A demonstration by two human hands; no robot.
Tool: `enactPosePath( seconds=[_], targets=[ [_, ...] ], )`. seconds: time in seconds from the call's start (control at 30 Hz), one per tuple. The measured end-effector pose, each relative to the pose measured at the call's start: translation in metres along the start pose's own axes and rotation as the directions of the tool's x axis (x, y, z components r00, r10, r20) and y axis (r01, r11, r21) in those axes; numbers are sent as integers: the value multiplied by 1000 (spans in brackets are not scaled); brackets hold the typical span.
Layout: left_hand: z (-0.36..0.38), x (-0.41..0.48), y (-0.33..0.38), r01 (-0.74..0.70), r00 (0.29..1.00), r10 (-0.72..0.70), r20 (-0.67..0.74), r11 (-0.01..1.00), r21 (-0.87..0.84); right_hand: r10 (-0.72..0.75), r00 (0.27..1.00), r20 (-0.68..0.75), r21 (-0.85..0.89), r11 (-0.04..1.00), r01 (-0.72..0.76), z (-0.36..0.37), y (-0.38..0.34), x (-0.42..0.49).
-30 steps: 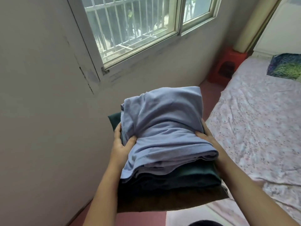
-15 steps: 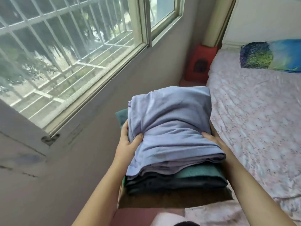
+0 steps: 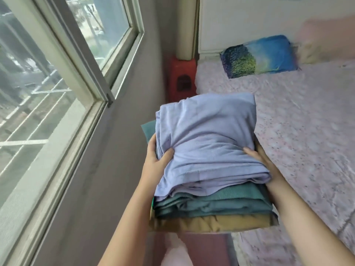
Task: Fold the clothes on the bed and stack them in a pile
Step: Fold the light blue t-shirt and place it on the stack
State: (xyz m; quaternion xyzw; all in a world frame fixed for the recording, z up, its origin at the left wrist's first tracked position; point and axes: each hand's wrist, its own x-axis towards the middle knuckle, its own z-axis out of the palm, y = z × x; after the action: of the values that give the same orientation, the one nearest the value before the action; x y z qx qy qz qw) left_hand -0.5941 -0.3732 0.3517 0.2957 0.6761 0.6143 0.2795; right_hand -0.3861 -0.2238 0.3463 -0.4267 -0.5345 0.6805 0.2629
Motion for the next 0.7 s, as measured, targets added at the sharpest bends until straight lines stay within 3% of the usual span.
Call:
enactPosePath(
  seconds=[0.17, 0.23, 0.37, 0.47, 0.6, 0.7],
  targets=[
    [13, 116, -2, -24, 986, 24, 166, 1000, -5, -140, 979, -147, -21, 990, 138, 10, -34, 59],
    [22, 160, -3, -16, 977, 21, 211, 1000, -26, -135, 974, -184, -101, 988, 118, 11, -40, 89],
    [48, 244, -8, -6, 960, 14, 279, 999, -31, -147, 947, -285, 25, 987, 161, 4, -54, 166],
    [72, 312, -13, 11, 959, -5, 283, 1000, -21, -115, 954, -276, 113, 982, 151, 0, -74, 232],
    [103, 403, -16, -9, 964, 14, 267, 1000, -19, -126, 964, -234, 49, 989, 142, -9, -100, 326],
    [123, 463, -10, 1, 971, 0, 238, 1000, -7, -56, 974, -218, 156, 984, 92, -19, -117, 394]
  ],
)
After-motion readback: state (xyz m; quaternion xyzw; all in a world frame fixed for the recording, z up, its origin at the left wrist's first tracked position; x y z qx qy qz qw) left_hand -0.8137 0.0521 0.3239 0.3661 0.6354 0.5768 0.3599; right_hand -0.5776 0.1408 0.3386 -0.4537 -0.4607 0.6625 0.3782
